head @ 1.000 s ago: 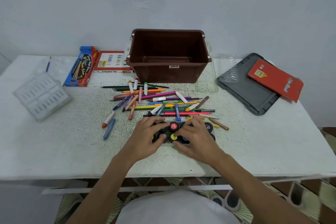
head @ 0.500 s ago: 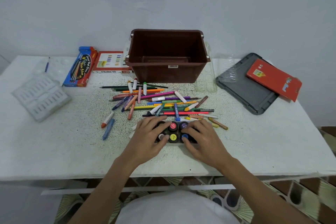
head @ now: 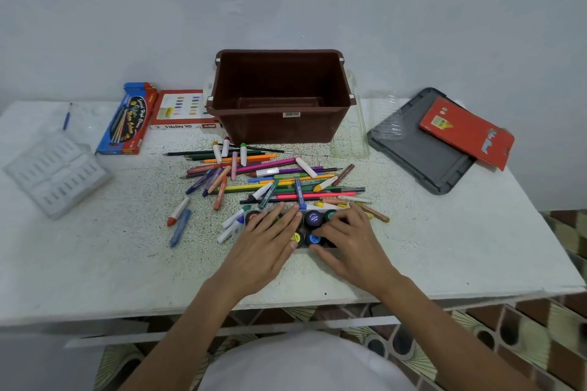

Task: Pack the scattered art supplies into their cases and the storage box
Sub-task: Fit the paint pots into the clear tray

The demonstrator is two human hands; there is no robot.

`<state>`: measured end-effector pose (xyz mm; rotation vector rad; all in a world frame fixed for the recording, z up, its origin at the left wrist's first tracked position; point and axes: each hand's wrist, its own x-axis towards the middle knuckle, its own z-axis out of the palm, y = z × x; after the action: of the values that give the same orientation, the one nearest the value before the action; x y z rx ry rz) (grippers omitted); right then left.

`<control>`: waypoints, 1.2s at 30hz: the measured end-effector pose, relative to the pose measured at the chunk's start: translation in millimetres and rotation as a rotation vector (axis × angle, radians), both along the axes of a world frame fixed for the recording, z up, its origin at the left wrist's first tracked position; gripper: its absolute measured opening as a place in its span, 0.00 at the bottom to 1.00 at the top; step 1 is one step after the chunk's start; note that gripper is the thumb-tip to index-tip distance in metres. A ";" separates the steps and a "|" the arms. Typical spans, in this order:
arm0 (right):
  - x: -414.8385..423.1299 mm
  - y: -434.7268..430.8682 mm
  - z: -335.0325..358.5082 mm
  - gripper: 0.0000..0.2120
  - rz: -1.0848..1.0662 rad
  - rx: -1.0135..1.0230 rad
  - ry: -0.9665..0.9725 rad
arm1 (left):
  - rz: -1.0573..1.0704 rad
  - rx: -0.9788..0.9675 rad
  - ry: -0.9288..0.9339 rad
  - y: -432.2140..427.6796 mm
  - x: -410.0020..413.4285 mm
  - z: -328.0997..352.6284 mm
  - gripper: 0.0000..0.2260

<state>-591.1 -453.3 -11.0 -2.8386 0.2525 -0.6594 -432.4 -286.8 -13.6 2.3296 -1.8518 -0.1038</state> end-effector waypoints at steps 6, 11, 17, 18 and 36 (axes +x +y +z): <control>0.1 -0.9 3.9 0.12 0.022 -0.007 0.030 | 0.012 -0.006 -0.014 -0.5 -0.7 0.9 0.25; 11.5 -6.0 19.8 0.10 0.001 0.065 -0.035 | 0.014 -0.016 -0.027 -0.5 -0.6 0.6 0.24; 25.6 -14.4 20.9 0.15 -0.070 -0.014 0.086 | 0.021 -0.023 -0.035 -0.8 -1.5 2.6 0.24; 26.5 -14.3 19.6 0.14 -0.059 -0.013 0.093 | 0.022 -0.025 -0.033 -0.8 -1.5 2.2 0.24; 32.9 -5.5 17.9 0.13 -0.097 0.004 0.115 | 0.021 -0.031 -0.020 -1.2 -0.5 -1.9 0.24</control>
<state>-558.2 -458.8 6.9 -2.8791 0.4121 -0.5136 -432.9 -288.1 -15.5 2.3373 -1.8240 -0.0481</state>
